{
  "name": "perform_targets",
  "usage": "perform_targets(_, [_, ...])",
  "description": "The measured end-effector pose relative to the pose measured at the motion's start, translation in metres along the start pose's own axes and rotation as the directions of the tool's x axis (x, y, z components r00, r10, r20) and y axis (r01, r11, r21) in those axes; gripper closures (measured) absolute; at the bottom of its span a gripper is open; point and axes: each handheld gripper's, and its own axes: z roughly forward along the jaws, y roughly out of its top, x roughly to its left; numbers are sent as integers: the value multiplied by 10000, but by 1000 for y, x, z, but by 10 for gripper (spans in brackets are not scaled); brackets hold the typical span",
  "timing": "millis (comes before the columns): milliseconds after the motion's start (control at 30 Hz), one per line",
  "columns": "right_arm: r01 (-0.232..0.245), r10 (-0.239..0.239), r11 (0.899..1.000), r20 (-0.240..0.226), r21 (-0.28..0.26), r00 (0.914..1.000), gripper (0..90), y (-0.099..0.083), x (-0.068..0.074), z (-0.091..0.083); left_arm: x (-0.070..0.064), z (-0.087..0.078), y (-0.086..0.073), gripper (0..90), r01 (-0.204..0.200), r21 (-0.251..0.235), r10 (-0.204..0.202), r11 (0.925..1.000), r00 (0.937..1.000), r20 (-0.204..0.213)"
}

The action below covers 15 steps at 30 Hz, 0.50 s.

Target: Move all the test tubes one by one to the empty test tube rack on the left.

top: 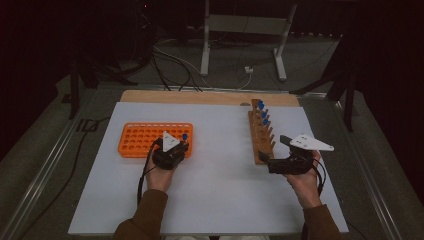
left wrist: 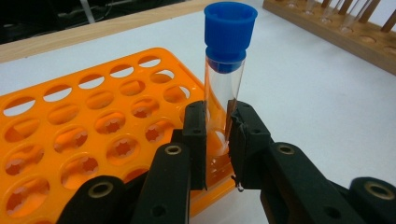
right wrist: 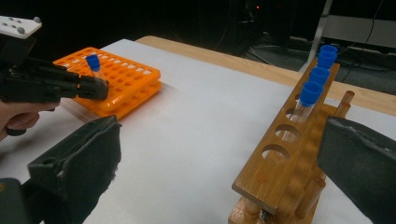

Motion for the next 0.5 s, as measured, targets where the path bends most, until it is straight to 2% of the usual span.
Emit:
perform_targets(167, [-2,2,10000,9,93,10000,0,-2,-1,3,-1,-2,-1,787,-120,55,120,9999,9999,-28])
perform_targets(233, [2,-2,9999,11,125,10000,0,-3,0,4,0,-2,-1,779,-27,44,27,10000,10000,44])
perform_targets(367, [-12,12,9999,3,124,10000,0,-3,-1,4,2,-5,-1,672,330,-2,-329,9995,9972,665])
perform_targets(433, [-20,20,9999,9,117,10000,0,-3,-1,4,2,-7,-1,653,372,-42,-368,9993,9965,752])
perform_targets(500, [-61,61,9999,40,122,10000,0,-3,-2,4,3,-16,2,578,526,-364,-488,9980,9940,980])
